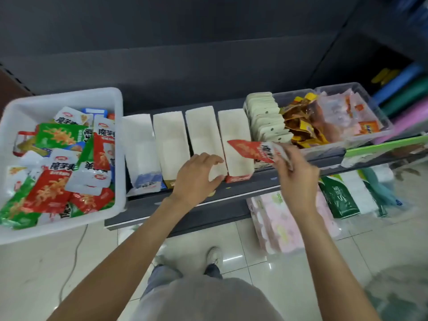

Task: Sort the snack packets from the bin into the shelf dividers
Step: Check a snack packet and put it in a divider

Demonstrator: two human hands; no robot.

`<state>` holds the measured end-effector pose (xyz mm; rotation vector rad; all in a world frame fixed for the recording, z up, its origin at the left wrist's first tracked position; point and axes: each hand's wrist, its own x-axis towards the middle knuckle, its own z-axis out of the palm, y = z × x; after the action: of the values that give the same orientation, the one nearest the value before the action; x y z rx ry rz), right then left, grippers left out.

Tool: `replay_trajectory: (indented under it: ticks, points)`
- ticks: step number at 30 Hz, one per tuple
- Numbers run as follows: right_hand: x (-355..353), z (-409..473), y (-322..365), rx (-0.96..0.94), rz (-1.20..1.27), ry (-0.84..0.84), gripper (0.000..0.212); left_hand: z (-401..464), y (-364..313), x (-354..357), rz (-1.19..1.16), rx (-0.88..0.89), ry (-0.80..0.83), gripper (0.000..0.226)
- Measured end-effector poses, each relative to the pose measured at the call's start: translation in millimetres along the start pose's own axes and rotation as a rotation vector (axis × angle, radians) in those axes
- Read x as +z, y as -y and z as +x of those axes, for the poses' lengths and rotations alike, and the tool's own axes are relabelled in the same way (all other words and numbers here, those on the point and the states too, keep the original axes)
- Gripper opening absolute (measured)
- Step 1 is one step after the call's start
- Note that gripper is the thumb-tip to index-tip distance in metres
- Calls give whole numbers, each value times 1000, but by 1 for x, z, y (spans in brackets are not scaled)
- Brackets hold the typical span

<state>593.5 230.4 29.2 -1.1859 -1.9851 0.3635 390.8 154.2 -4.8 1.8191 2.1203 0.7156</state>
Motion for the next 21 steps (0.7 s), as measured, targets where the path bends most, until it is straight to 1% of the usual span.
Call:
replay_trajectory:
  ticks: [1,3,5,6,11,14,17,19,21]
  points:
    - [5,1,-3,-75,-53,5,22,3,-3,11,37,-1,13,37]
    - [18,1,-5,-206,-78,34,30,9,-6,28,106,5,30,39]
    - [34,1,-12,-334,-85,70,41,12,-8,39,154,2,47,35]
    - [40,-1,-16,-374,-97,101,42,13,-8,43,162,-9,46,32]
    - [55,-12,-40,-405,-153,310,42,12,-4,51,172,-62,28,28]
    - [50,-15,-45,-422,-149,359,47,10,-4,51,159,-65,34,25]
    - [48,-15,-45,-405,-179,407,49,9,-6,49,139,-114,50,28]
    - [47,-16,-45,-413,-242,474,50,8,-9,45,117,-135,71,30]
    - [42,-20,-42,-414,-287,571,55,3,-12,35,134,-128,85,28]
